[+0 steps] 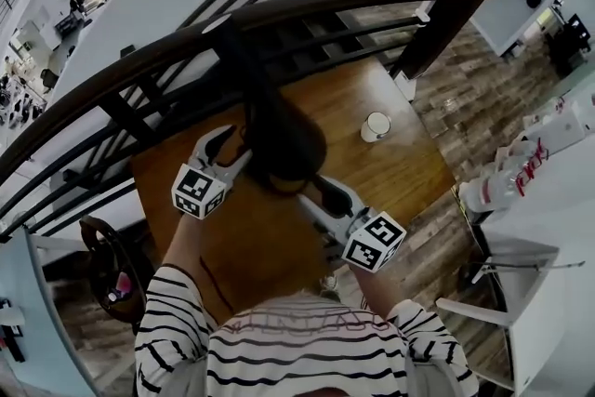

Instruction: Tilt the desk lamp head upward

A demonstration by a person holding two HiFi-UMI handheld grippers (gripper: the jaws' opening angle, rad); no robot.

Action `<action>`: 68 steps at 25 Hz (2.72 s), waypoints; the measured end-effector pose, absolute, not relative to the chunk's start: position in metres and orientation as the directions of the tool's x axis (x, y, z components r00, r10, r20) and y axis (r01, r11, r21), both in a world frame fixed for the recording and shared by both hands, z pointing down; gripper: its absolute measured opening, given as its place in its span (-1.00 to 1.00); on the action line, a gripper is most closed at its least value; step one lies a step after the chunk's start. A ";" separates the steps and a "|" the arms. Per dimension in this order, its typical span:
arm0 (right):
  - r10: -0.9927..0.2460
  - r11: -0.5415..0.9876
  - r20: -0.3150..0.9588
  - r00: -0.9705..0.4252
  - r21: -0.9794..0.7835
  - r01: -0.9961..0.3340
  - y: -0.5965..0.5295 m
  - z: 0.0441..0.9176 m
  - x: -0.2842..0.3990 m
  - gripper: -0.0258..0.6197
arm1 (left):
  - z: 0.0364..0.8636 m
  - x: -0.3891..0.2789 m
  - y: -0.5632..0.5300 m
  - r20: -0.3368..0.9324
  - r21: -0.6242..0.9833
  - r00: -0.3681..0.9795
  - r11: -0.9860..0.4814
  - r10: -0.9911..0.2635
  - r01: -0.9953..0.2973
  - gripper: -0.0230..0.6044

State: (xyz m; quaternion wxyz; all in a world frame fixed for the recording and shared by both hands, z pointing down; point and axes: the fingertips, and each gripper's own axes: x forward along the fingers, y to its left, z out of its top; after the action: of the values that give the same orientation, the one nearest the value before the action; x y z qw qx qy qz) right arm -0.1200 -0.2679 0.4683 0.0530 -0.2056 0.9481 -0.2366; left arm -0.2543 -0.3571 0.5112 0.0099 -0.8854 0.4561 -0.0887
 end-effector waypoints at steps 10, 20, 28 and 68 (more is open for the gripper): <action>-0.433 0.795 -0.005 -0.902 -0.475 -0.378 -0.275 0.473 -0.123 -0.29 | 0.519 -0.242 -0.403 0.114 -0.101 0.626 -0.636 -0.771 -0.765 -0.36; -0.438 0.784 0.013 -0.899 -0.484 -0.389 -0.281 0.478 -0.118 -0.27 | 0.519 -0.237 -0.407 0.115 -0.078 0.631 -0.641 -0.767 -0.764 -0.83; -0.424 0.779 -0.005 -0.906 -0.511 -0.362 -0.285 0.483 -0.128 -0.18 | 0.518 -0.237 -0.407 0.109 -0.063 0.630 -0.638 -0.769 -0.768 -0.83; -0.405 0.893 -0.054 -0.913 -0.236 -0.382 -0.236 0.314 -0.049 -0.16 | 0.515 -0.231 -0.393 0.142 -0.021 0.599 -0.607 -0.788 -0.794 -0.83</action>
State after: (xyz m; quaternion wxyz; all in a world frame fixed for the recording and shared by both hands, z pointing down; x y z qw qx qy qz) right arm -0.0488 -0.2357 0.3140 0.0507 -0.2024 0.9717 -0.1110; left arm -0.2314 -0.3934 0.5152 -0.0221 -0.8938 0.4427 -0.0686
